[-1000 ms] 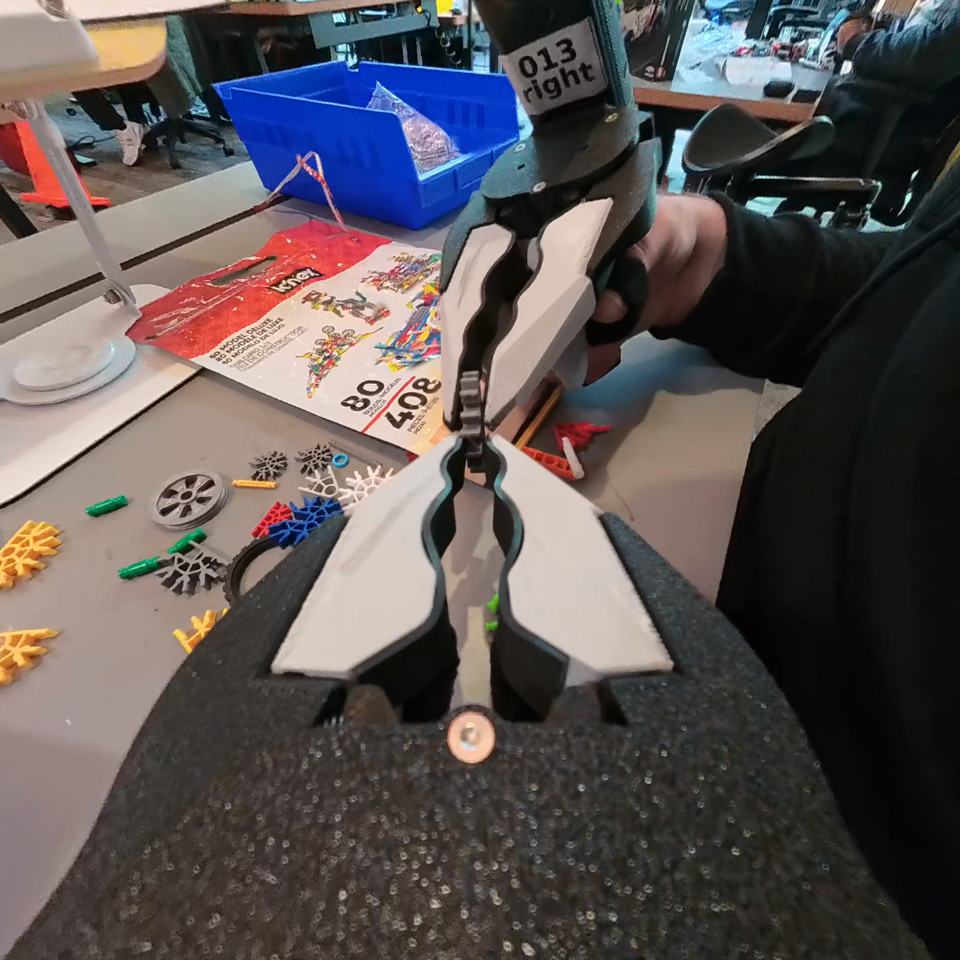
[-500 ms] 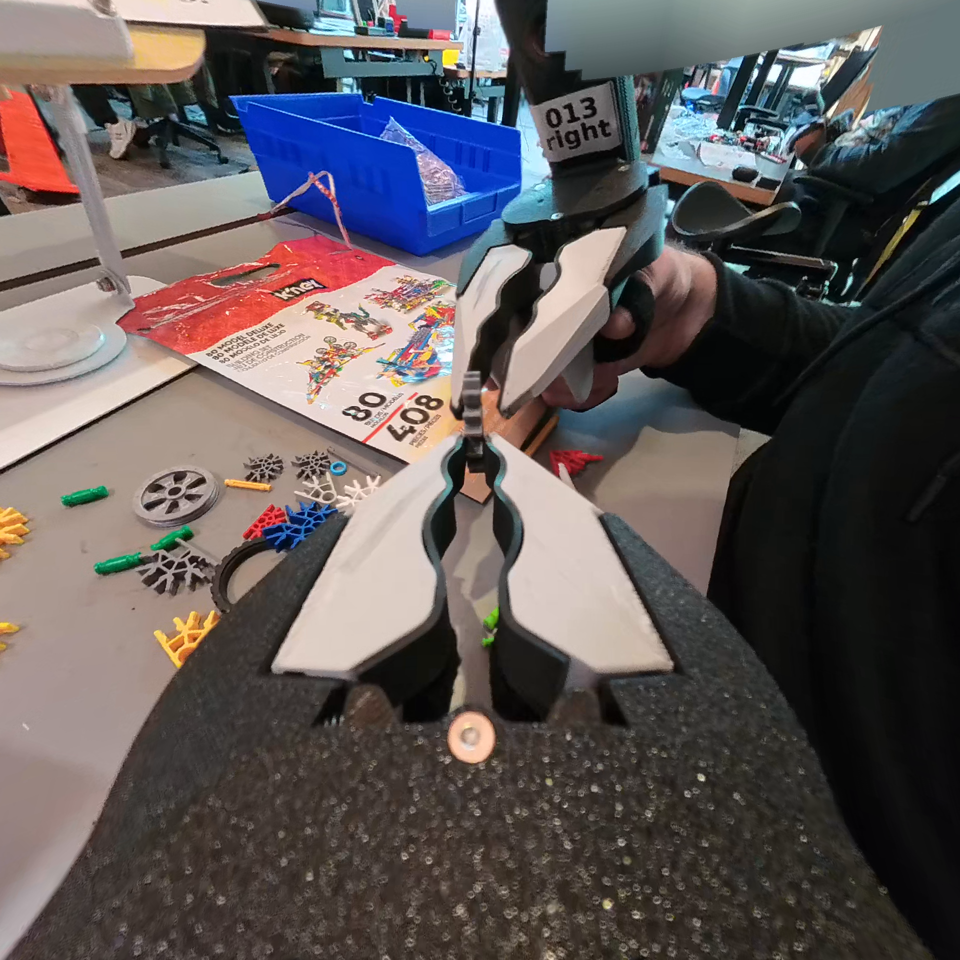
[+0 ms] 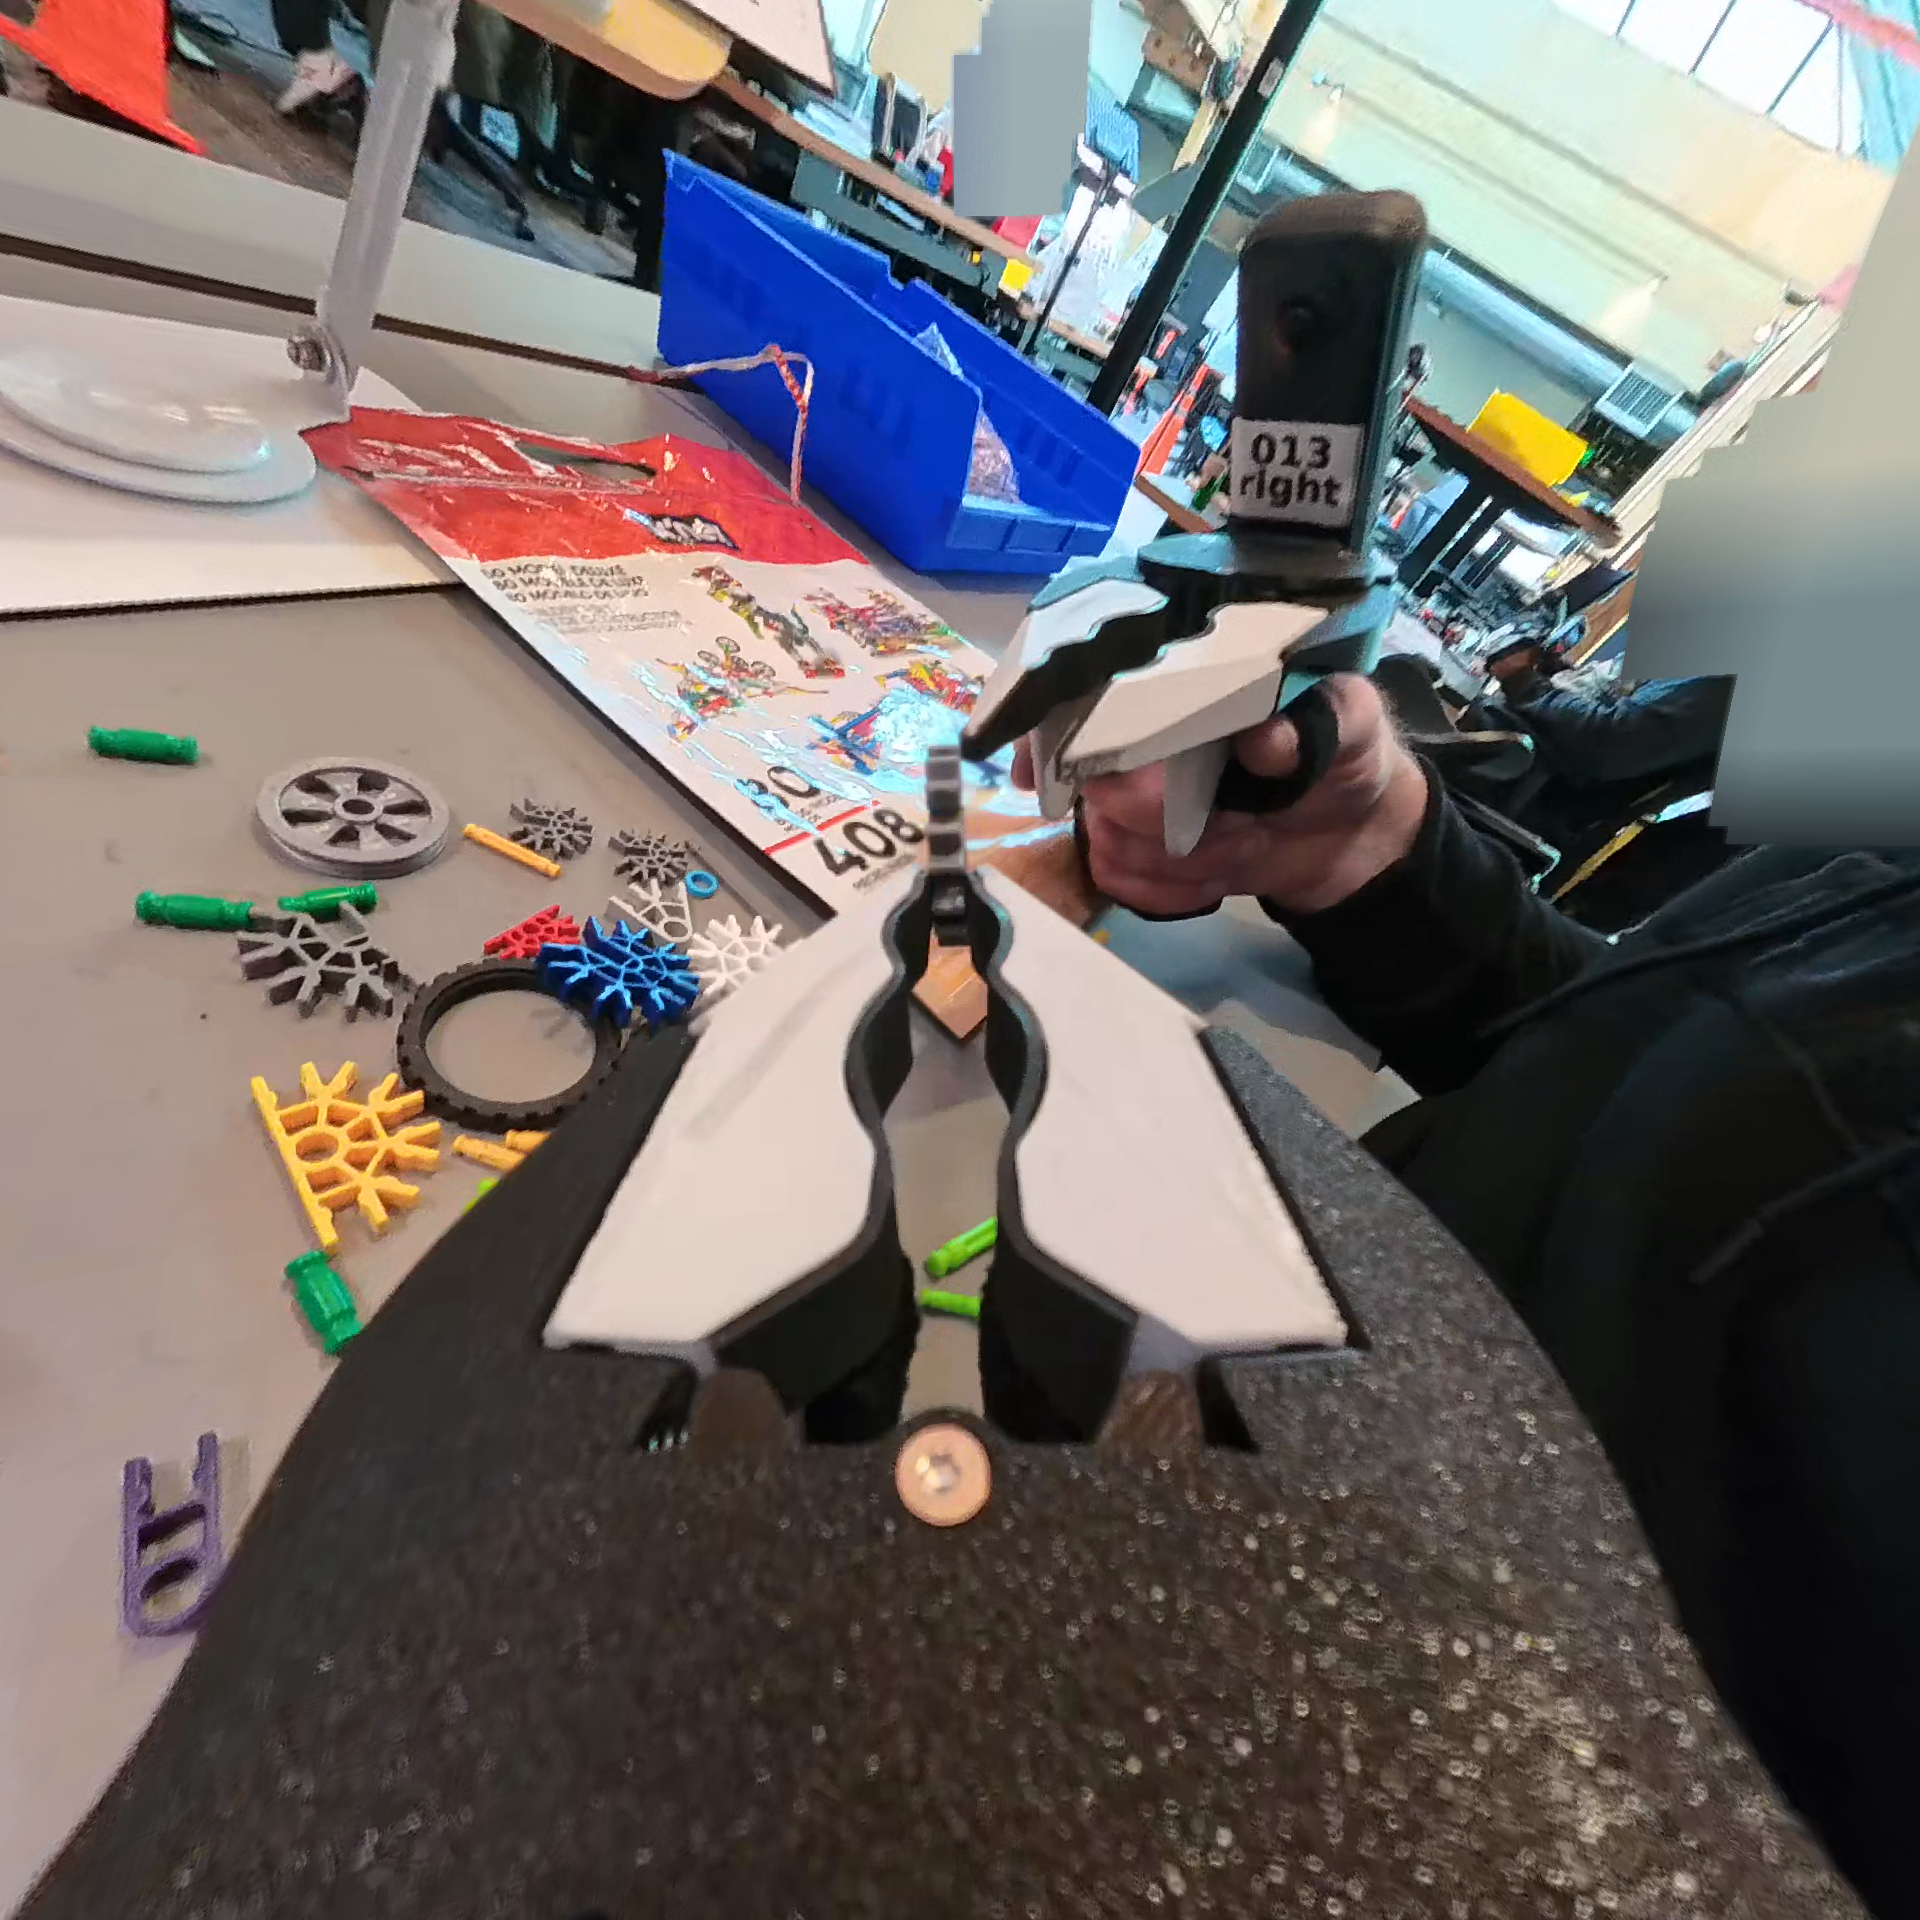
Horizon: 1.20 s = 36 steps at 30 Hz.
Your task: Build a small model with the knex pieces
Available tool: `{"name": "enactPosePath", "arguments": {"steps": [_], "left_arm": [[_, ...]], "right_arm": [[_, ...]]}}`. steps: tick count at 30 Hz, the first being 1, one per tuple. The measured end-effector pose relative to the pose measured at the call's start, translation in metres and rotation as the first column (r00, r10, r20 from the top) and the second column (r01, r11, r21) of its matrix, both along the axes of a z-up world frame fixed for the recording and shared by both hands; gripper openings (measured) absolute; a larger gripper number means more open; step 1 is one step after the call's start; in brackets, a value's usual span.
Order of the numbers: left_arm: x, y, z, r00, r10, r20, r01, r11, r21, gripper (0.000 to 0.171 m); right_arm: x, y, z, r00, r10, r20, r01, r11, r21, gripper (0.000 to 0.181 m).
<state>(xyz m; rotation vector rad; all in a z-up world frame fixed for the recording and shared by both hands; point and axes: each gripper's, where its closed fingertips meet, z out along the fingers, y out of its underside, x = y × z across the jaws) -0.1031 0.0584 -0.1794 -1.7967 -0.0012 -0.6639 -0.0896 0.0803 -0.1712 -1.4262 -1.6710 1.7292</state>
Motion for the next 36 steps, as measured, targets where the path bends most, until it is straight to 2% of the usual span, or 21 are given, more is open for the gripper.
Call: {"name": "enactPosePath", "arguments": {"steps": [6,12,16,18,19,24,28,30,36], "left_arm": [[0.005,-0.011,-0.035,0.969,-0.089,-0.229,0.042,0.979,-0.201,0.004],[0.020,-0.014,-0.062,0.963,-0.201,-0.179,0.129,0.928,-0.350,0.004],[0.031,-0.019,-0.079,0.934,-0.287,-0.211,0.168,0.877,-0.450,0.004],[0.027,-0.016,-0.083,0.933,-0.277,-0.230,0.143,0.871,-0.471,0.007],[0.024,-0.015,-0.084,0.932,-0.267,-0.245,0.123,0.869,-0.479,0.014],[0.013,-0.017,-0.072,0.922,-0.231,-0.310,0.074,0.892,-0.446,0.030],[-0.009,-0.031,-0.050,0.904,-0.164,-0.395,-0.001,0.922,-0.386,0.028],[-0.032,-0.040,-0.042,0.894,-0.091,-0.439,-0.088,0.925,-0.370,0.027],[-0.079,-0.071,-0.036,0.854,0.015,-0.519,-0.236,0.902,-0.362,0.026]], "right_arm": [[-0.001,0.007,-0.001,1.000,-0.025,0.007,0.025,1.000,0.002,0.017],[0.000,0.013,0.000,0.999,-0.047,0.009,0.046,0.999,0.002,0.017],[-0.001,0.015,-0.001,0.998,-0.054,0.015,0.054,0.999,-0.005,0.017],[0.000,0.016,-0.001,0.998,-0.057,0.014,0.058,0.998,-0.006,0.017],[0.000,0.017,0.000,0.998,-0.060,0.013,0.060,0.998,-0.006,0.017],[0.000,0.020,0.001,0.998,-0.070,0.008,0.070,0.998,-0.010,0.017],[0.000,0.020,0.002,0.997,-0.072,0.003,0.072,0.997,-0.007,0.017],[0.000,0.021,0.003,0.997,-0.076,0.002,0.076,0.997,-0.007,0.017],[-0.001,0.027,0.005,0.995,-0.100,-0.015,0.100,0.995,-0.005,0.017]]}}
